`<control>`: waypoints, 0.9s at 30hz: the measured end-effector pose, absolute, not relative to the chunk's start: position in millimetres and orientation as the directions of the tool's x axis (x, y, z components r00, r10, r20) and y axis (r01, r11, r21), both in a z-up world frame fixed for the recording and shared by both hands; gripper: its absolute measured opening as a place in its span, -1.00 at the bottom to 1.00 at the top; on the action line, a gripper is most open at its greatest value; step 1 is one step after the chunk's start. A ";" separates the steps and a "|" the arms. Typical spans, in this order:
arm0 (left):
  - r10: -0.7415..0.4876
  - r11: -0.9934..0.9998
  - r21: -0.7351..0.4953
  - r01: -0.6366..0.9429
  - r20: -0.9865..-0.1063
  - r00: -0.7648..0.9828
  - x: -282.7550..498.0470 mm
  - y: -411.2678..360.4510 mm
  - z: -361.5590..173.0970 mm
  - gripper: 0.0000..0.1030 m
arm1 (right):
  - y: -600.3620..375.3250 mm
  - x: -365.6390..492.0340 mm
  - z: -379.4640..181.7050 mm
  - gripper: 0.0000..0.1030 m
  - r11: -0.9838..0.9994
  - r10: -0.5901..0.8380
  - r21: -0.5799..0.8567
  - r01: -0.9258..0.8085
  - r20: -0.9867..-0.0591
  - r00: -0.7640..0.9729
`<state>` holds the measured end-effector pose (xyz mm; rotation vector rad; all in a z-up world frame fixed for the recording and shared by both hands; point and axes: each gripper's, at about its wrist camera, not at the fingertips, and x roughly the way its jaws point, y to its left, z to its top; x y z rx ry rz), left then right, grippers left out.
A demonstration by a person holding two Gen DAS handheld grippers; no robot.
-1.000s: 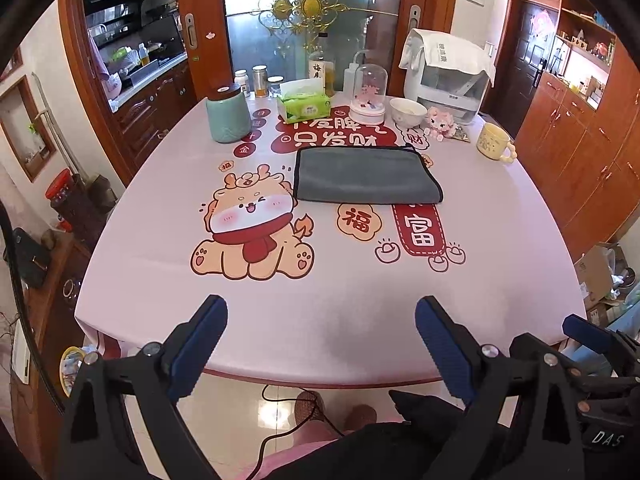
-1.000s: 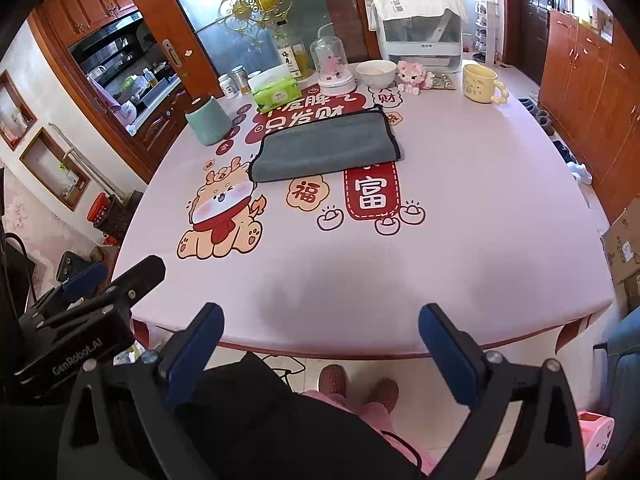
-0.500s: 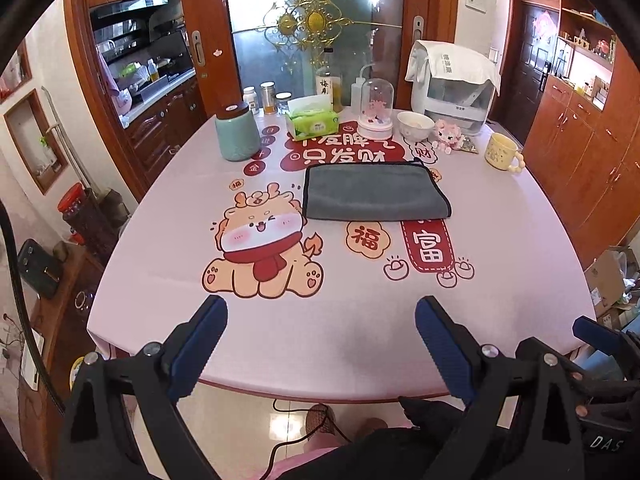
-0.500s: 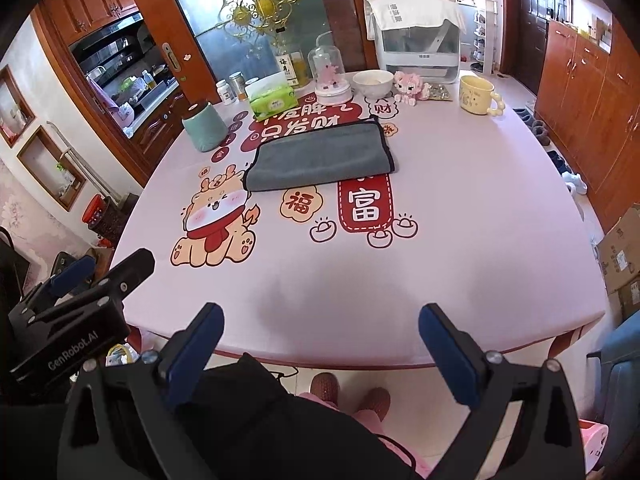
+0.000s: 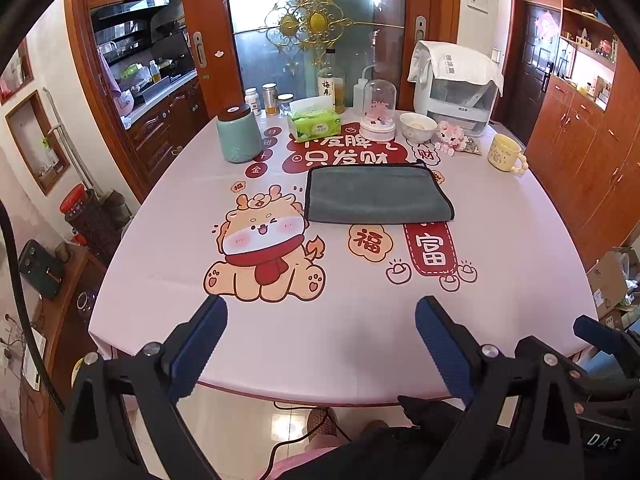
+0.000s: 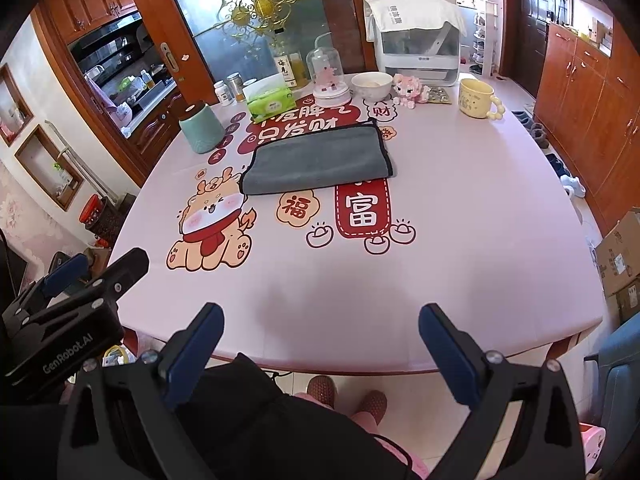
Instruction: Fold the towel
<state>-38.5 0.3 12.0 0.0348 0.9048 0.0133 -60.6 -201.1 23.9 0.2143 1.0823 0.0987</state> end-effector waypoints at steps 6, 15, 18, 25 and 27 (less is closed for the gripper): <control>0.022 0.999 0.033 0.007 -0.787 0.616 -37.5 0.7 10.5 0.84 | -200.5 -60.0 21.5 0.91 0.975 0.186 0.222 0.025 -0.869 0.458; 0.017 0.999 0.037 0.019 -0.784 0.621 -35.5 -6.0 9.0 0.89 | -200.9 -58.3 19.5 0.91 0.976 0.178 0.217 0.034 -0.873 0.454; 0.018 0.999 0.040 0.022 -0.782 0.623 -33.0 -7.8 9.1 0.89 | -201.1 -57.8 19.5 0.91 0.976 0.178 0.216 0.033 -0.873 0.453; 0.019 0.999 0.039 0.019 -0.781 0.624 -32.7 -7.6 9.7 0.89 | -201.0 -56.3 18.7 0.91 0.976 0.176 0.214 0.035 -0.876 0.449; 0.018 0.999 0.039 0.020 -0.782 0.623 -31.9 -6.7 9.2 0.89 | -201.4 -55.7 18.7 0.91 0.976 0.176 0.213 0.034 -0.877 0.447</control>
